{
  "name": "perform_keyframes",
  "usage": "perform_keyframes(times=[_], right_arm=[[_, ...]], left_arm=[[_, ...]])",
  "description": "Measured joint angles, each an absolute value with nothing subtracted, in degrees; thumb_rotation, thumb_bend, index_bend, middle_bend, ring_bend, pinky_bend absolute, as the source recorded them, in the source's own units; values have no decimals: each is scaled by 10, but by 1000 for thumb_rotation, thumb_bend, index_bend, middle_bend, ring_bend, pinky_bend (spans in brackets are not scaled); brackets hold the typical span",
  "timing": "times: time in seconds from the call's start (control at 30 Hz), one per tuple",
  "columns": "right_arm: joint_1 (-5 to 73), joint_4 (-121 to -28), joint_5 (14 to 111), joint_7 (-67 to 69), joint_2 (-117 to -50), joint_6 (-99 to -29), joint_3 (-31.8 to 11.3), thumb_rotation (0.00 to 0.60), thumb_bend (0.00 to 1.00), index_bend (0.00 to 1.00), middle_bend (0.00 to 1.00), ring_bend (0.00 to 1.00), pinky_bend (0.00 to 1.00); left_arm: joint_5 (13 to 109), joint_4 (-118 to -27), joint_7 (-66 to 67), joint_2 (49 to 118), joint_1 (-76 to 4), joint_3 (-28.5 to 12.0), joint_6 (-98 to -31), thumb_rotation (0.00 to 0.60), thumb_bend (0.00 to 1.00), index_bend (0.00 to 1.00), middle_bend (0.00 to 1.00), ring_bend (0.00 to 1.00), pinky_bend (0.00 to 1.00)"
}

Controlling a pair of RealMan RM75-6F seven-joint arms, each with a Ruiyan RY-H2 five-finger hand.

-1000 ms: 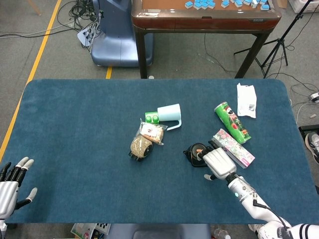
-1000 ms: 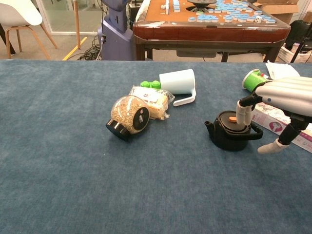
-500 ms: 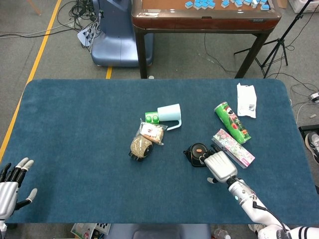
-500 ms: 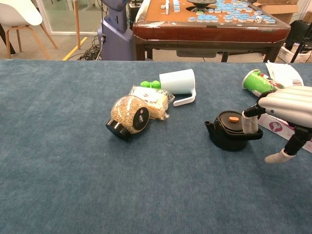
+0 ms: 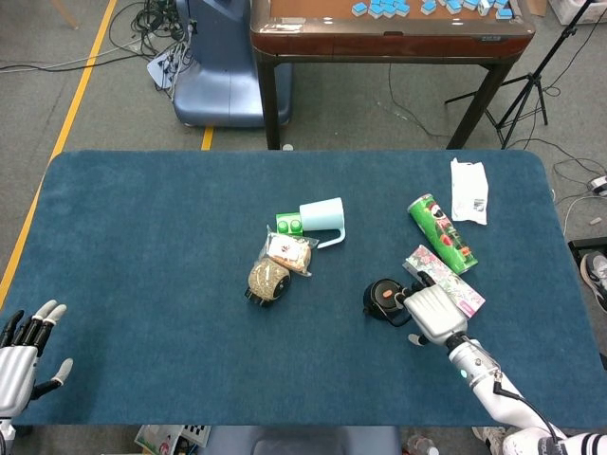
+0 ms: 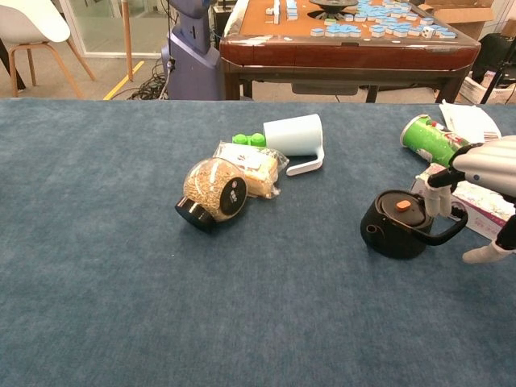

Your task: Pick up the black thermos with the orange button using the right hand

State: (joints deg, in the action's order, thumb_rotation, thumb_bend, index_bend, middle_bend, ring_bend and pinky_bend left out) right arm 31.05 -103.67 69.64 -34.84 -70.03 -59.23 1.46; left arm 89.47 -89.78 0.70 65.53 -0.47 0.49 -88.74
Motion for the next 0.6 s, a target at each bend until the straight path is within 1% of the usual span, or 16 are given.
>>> perform_keyframes(times=[0.27,0.6], right_arm=[[308,-1029,734,-330,-699,-584,29,600,17,453,453,326,111],[301,-1017,733,-332,-698,-578,36,600,16,455,455,328,111]], left_arm=[[892,-898,7,655,-2,6,-889,600,296,109,67,129,15],[893,-896,6,656,-3,6,-887,600,296,109,68,129,15]])
